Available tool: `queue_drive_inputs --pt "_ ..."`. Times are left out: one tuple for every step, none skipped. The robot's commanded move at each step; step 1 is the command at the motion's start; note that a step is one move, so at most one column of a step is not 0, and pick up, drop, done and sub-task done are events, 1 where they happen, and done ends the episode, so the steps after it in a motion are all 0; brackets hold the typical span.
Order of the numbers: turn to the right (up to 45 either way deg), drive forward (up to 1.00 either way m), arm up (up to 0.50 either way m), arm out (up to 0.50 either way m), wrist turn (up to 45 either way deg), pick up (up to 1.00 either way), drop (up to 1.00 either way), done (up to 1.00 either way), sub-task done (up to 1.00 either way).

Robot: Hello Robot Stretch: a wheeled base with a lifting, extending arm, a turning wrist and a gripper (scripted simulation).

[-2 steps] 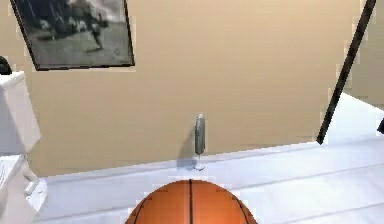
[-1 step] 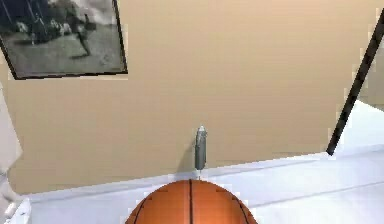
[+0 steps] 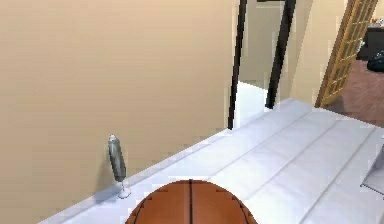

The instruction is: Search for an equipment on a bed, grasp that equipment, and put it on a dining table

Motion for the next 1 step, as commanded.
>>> queue_drive_inputs --pt "0.0 0.45 0.0 0.0 0.0 0.0 0.0 0.0 0.0"
